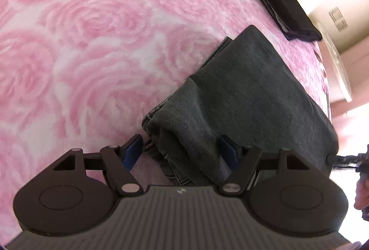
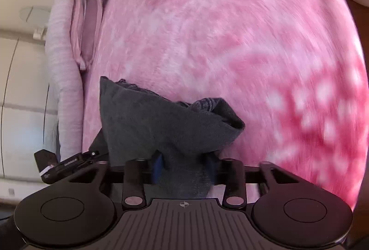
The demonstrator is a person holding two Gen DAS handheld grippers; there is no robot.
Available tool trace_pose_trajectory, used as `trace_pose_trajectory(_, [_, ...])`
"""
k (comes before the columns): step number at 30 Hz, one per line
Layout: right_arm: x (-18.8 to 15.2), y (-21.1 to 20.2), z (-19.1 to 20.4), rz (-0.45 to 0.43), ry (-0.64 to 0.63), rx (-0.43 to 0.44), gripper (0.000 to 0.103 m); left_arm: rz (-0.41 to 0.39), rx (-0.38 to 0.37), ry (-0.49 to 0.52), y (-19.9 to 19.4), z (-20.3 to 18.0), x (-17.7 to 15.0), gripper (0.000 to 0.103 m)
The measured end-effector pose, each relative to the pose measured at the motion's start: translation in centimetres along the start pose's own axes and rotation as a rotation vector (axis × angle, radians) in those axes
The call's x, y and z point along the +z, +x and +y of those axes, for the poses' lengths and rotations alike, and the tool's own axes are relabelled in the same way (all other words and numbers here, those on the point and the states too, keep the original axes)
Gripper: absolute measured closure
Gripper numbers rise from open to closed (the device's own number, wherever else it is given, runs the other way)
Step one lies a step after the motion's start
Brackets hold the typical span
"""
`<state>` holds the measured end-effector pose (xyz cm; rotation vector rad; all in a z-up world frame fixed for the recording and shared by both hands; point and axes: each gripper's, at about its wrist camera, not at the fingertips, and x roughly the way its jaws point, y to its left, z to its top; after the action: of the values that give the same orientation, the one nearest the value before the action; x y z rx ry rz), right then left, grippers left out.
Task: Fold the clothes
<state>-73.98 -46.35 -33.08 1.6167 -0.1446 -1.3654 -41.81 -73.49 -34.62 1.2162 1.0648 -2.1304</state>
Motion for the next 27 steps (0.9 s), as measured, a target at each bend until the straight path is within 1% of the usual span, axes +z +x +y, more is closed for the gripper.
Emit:
trace_pose_trajectory(1, [1.7,-0.2,0.9,0.007,-0.061,-0.004,0.071,-0.008,-0.002,-0.03,-0.2,-0.2,-0.7,0.035])
trace_pose_trajectory(3, [6.5,0.6,2.5,0.028,-0.163,-0.007,0.071,-0.024,-0.011,-0.088,-0.5,-0.7,-2.3,0.035])
trace_pose_trajectory(6, [13.6,2.0,4.9,0.06,-0.317,-0.013,0.07,-0.07,0.0,-0.178,-0.7,-2.1,-4.1,0.035])
trace_pose_trajectory(7, [15.6,3.2,5.7,0.093,-0.387,-0.031,0.069,-0.085,0.005,-0.209,-0.8,-2.5,-4.6,0.035])
trace_pose_trajectory(9, [17.9,5.2,6.5,0.152,-0.468,-0.079,0.068,-0.106,0.029,-0.238,-1.3,-3.1,-5.1,0.035])
trace_pose_trajectory(11, [17.9,5.3,6.5,0.144,-0.463,-0.116,0.065,-0.119,0.058,-0.259,-2.1,-3.6,-5.3,0.037])
trace_pose_trajectory(12, [16.8,4.3,6.5,0.093,-0.452,-0.131,0.062,-0.119,0.073,-0.262,-2.8,-3.7,-5.3,0.038])
trace_pose_trajectory(13, [15.7,3.3,6.6,0.041,-0.441,-0.146,0.058,-0.125,0.097,-0.24,-3.7,-4.0,-5.2,0.039])
trace_pose_trajectory(14, [14.7,2.3,6.6,-0.01,-0.43,-0.16,0.058,-0.134,0.124,-0.207,-4.5,-4.2,-4.9,0.04])
trace_pose_trajectory(15, [13.6,1.3,6.6,-0.061,-0.419,-0.175,0.058,-0.146,0.16,-0.149,-5.4,-4.8,-4.6,0.042])
trace_pose_trajectory(16, [12.5,0.3,6.6,-0.113,-0.407,-0.189,0.058,-0.159,0.19,-0.08,-6.2,-5.4,-4.2,0.042])
trace_pose_trajectory(17, [11.5,-0.6,6.7,-0.162,-0.399,-0.201,0.058,-0.167,0.202,-0.015,-6.7,-6.0,-3.6,0.042])
trace_pose_trajectory(20, [10.3,-1.0,8.7,-0.236,-0.493,-0.175,0.058,-0.176,0.181,0.143,-6.2,-7.6,-1.2,0.042])
trace_pose_trajectory(22, [10.7,0.4,10.1,-0.232,-0.587,-0.157,0.058,-0.173,0.15,0.235,-4.4,-8.4,0.7,0.042])
trace_pose_trajectory(23, [11.1,1.7,10.3,-0.211,-0.615,-0.167,0.058,-0.166,0.133,0.262,-3.4,-8.6,1.4,0.042])
trace_pose_trajectory(24, [11.6,3.2,10.3,-0.177,-0.632,-0.187,0.058,-0.159,0.115,0.29,-2.3,-8.9,2.1,0.042])
trace_pose_trajectory(26, [12.6,6.2,9.4,-0.085,-0.631,-0.237,0.058,-0.108,0.106,0.335,0.2,-9.0,3.2,0.042])
trace_pose_trajectory(27, [12.7,6.4,9.2,-0.071,-0.65,-0.237,0.058,-0.08,0.106,0.363,1.3,-9.0,3.4,0.042])
